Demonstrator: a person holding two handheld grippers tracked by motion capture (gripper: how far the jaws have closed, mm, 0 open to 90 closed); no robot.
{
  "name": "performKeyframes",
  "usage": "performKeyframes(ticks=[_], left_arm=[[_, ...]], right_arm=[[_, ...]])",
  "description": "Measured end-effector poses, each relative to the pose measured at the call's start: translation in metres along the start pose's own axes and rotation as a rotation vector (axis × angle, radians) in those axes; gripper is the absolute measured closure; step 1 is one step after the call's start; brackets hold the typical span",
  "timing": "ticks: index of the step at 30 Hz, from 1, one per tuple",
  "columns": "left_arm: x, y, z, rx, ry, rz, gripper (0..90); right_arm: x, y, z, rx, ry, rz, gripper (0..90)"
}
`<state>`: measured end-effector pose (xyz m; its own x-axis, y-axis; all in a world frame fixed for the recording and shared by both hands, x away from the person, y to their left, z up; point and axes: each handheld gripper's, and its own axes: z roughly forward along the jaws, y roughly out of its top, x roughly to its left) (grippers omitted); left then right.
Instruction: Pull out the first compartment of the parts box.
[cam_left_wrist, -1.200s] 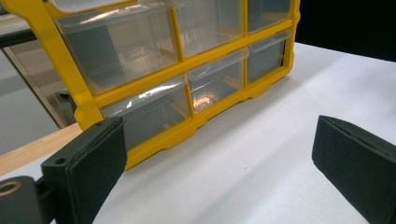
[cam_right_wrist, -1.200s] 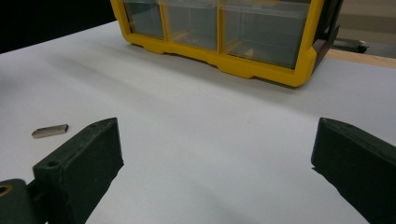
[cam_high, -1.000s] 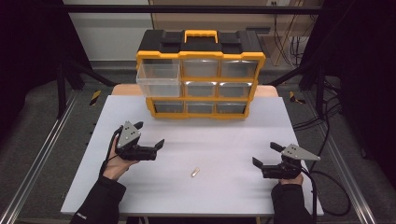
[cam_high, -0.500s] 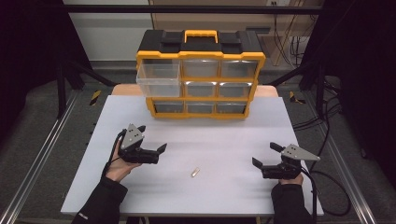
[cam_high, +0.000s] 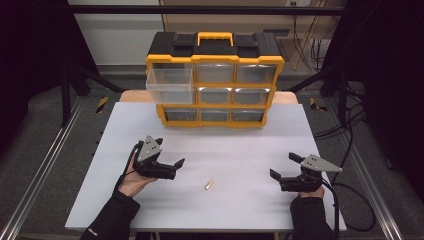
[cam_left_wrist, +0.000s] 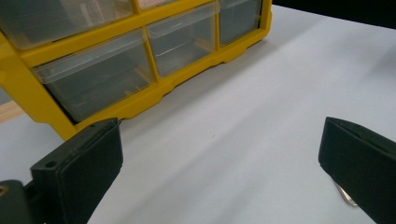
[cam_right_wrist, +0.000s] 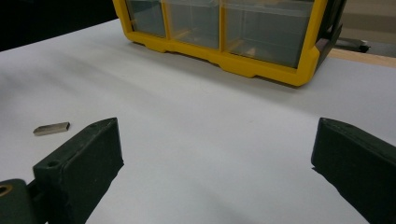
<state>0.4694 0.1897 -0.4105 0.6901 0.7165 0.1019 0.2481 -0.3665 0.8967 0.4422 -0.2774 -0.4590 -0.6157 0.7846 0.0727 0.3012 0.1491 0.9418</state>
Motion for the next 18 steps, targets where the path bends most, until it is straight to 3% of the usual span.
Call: performKeyframes(ticks=[18], left_arm=[[-0.020, 0.002, 0.011, 0.021, -0.049, 0.017, 0.0]], right_arm=[[0.000, 0.000, 0.001, 0.005, -0.002, 0.000, 2.2]])
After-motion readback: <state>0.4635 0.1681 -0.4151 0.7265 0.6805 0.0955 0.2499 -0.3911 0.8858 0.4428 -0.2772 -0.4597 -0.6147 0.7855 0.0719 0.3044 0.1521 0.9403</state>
